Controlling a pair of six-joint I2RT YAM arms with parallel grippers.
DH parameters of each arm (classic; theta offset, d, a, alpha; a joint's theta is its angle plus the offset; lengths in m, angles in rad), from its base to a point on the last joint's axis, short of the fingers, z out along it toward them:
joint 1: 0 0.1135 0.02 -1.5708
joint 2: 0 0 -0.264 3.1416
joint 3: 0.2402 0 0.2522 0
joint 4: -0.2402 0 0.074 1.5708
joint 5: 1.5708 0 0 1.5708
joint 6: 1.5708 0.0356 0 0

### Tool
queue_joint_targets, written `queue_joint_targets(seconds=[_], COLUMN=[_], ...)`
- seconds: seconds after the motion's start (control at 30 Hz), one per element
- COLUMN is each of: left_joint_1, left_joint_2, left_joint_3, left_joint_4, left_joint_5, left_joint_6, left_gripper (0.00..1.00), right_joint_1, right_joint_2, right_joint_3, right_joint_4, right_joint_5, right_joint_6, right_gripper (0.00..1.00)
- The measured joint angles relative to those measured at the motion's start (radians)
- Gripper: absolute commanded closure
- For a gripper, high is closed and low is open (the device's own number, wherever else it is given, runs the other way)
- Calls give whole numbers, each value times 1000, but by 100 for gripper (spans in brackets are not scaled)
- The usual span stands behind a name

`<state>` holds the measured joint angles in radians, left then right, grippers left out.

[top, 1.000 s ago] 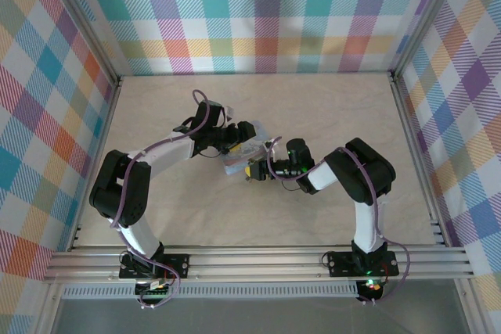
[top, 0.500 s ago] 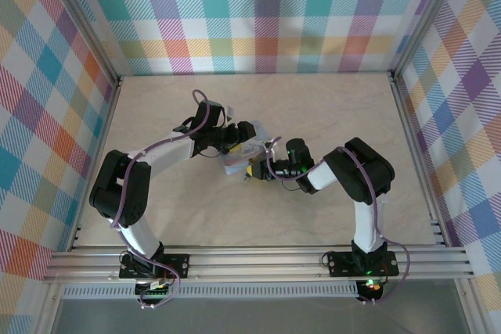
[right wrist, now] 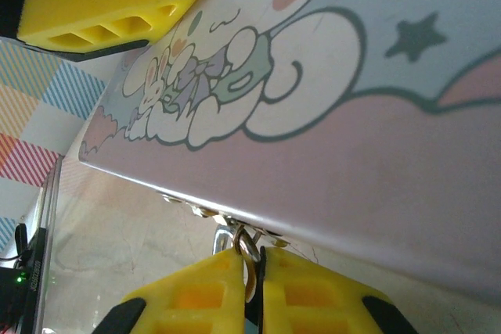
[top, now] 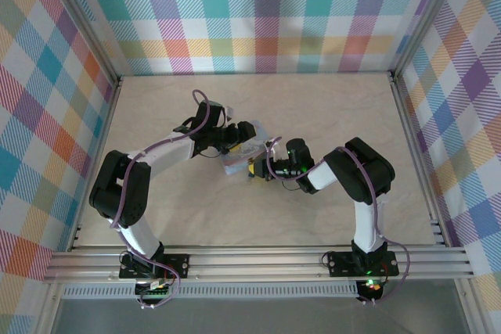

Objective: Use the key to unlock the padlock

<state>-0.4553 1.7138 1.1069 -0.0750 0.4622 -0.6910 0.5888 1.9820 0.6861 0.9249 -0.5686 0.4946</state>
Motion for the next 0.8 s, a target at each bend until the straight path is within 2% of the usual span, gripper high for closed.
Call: queue_joint_targets(seconds=[0.8], left_joint_1=[-10], left_joint_2=[-40], left_joint_3=[-53], left_joint_4=[26], left_joint_5=[-3], left_joint_6=[0], left_gripper=[22], right_joint_1=[-12], right_joint_2=[-48], right_joint_3=[-66], right_joint_4=[21], right_joint_5=[27], right_joint_6=[104], right_gripper=[95])
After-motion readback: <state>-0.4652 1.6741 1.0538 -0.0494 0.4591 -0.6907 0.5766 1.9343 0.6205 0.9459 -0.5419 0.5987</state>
